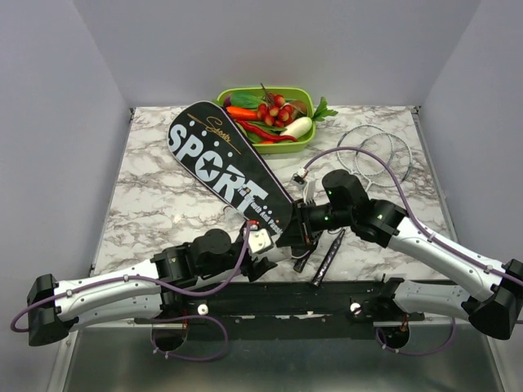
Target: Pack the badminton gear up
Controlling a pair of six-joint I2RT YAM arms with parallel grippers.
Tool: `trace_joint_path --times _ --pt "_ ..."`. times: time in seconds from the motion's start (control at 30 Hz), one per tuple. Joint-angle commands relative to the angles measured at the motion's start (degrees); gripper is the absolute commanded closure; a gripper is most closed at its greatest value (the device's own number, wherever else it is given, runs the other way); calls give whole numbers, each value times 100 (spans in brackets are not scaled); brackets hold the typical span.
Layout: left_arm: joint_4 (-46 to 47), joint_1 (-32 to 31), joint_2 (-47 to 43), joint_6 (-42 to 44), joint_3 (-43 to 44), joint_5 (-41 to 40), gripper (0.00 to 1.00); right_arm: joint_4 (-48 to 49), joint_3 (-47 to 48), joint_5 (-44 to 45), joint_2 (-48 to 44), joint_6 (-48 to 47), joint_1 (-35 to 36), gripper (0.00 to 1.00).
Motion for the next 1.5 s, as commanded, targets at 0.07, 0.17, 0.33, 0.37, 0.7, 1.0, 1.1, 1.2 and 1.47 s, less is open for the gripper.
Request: trace_joint_path --times 0.07,0.17,0.33,0.37,0.7,1.0,1.1,1.2,1.47 --pt "153 -22 -128 -1435 -56 -488 100 103 239 243 8 100 139 90" --pt "144 -57 -242 -1443 -100 -620 100 15 257 331 -105 92 148 95" --pt "144 -92 -470 -1452 -144 -743 100 -30 178 516 -501 39 148 99" --pt "144 -92 -497 -1461 -170 -761 100 -38 151 533 -571 21 139 100" --pt "170 -136 -611 -1470 -241 -893 100 -231 -68 1051 -1275 -154 139 100" --pt "13 -136 -594 -1496 -162 -1059 100 -890 353 2824 -891 -383 -97 100" --pt "-155 -136 -637 -1522 -30 -1200 100 -1075 537 3177 -294 -524 -361 99" --pt "-322 -145 -743 -1601 40 -1341 100 -1120 608 3722 95 -515 -773 99" --pt "-428 -145 -1077 -1795 -65 -1508 100 -1208 653 4277 1299 -366 -2389 99"
